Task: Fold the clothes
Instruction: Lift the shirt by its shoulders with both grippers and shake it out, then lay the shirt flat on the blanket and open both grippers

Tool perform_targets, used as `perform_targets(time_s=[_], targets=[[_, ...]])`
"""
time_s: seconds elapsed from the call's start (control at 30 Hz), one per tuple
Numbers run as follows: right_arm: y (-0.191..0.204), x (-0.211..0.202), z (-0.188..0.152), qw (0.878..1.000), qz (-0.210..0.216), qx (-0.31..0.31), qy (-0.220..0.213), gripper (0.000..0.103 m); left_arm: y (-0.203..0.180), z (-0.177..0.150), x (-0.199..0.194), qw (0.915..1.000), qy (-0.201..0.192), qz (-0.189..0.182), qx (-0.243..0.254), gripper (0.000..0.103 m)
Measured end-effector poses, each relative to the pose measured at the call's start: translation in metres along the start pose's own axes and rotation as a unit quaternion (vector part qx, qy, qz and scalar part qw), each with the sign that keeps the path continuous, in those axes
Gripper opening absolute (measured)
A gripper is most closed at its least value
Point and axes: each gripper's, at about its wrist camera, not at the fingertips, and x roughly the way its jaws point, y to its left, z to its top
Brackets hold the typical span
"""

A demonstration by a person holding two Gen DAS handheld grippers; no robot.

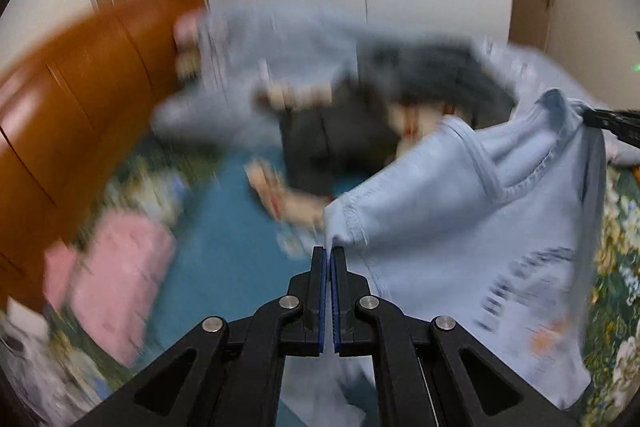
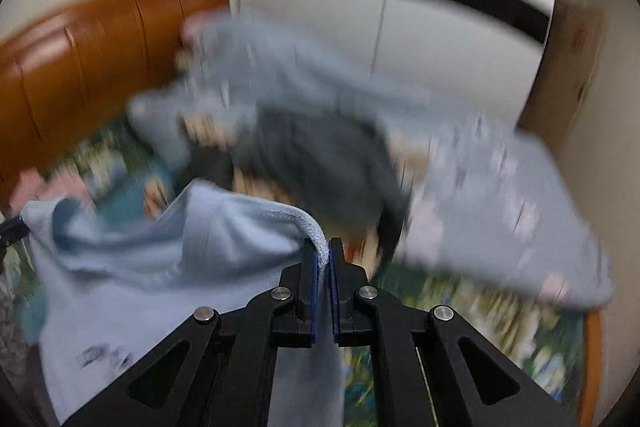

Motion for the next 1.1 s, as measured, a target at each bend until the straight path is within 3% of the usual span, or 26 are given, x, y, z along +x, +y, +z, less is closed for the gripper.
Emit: perform_targets(time_s=[0.13,0.23,0.47,0.67,0.83,0.93,1.0,1.07,1.1], targets=[[-0.006,0.083,-0.041,0.995,0.004,0.037,0.097,0.005,-0.017,-0.034,0.063,0.9976,0.066,-0.001,-0.02,0.003],[-0.008,0.116,-0.055,0.99,0.0,0.047,0.133,0.005,-0.016,-0.031,0.087,0.9962,0.083,0.002,-0.028,0.003],[-0.007,0.151,-0.034,0.989,-0.012,0.063,0.137,0.005,-0.014,0.011,0.116,0.9975,0.065,0.024,-0.014,0.003],[-0.004,0.197,-0.04,0.98,-0.025,0.08,0.178,0.005,-0.008,0.011,0.162,0.9922,0.121,0.003,-0.03,0.003],[0.0,0.216,-0.048,0.977,-0.025,0.083,0.197,0.005,0.002,0.005,0.169,0.9867,0.136,-0.038,-0.081,0.006],[0.0,0.219,-0.048,0.976,-0.022,0.083,0.198,0.005,0.017,0.002,0.161,0.9837,0.147,-0.053,-0.089,0.02],[-0.001,0.217,-0.048,0.976,-0.012,0.085,0.198,0.008,0.035,-0.004,0.147,0.9845,0.138,-0.056,-0.092,0.045],[-0.003,0.209,-0.049,0.977,0.01,0.084,0.198,0.019,0.062,-0.022,0.134,0.9833,0.138,-0.045,-0.109,0.061],[-0.004,0.202,-0.05,0.977,0.022,0.083,0.193,0.034,0.078,-0.035,0.129,0.9798,0.149,-0.04,-0.128,0.061]])
